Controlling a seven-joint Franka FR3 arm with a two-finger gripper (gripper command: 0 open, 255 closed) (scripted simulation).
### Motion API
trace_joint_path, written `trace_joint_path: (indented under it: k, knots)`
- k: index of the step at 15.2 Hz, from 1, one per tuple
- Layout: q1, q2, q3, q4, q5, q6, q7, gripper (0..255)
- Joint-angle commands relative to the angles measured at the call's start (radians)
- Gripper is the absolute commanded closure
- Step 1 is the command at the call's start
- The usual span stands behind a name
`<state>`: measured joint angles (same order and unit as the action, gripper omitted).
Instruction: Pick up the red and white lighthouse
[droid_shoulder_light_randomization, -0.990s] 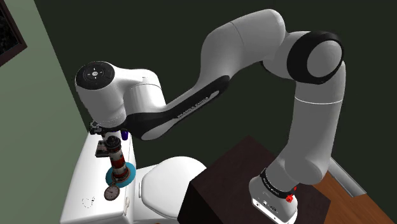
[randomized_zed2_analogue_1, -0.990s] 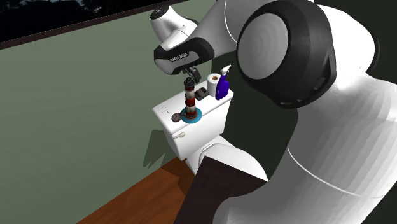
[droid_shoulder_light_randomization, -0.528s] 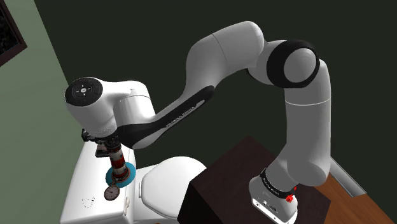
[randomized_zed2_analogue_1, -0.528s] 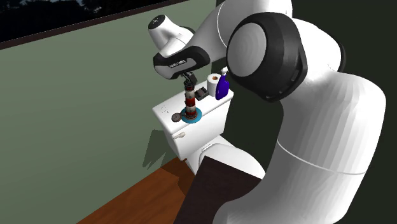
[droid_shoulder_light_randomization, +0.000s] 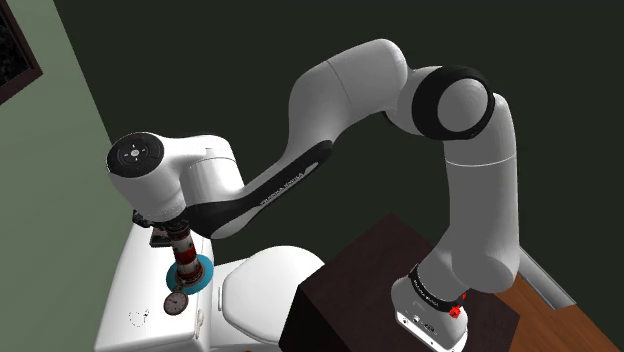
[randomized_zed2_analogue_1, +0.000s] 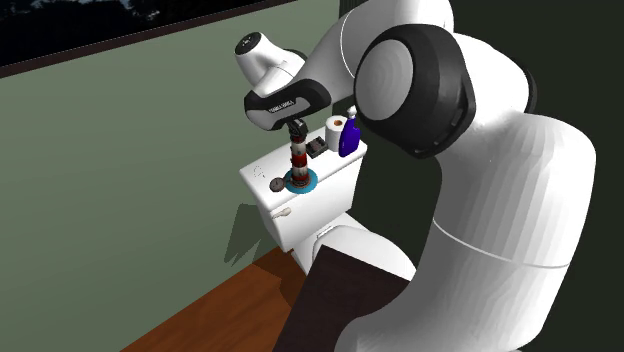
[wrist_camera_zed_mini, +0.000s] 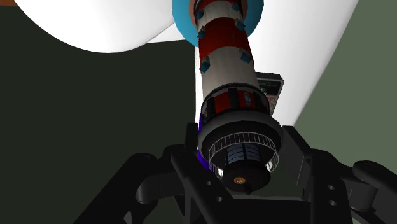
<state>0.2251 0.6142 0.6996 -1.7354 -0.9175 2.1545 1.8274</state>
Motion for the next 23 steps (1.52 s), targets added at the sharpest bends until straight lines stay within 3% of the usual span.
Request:
trace_joint_path:
  k: [1,6,23]
  knots:
    - [0.0,0.0,0.0,-0.001,0.0,0.0,0.0,255]
    - [0.0,0.0,0.0,-0.002,0.0,0.001,0.0,255]
    - [-0.04,-0.105,0.067,0.043,0.11,-0.107,-0.101,255]
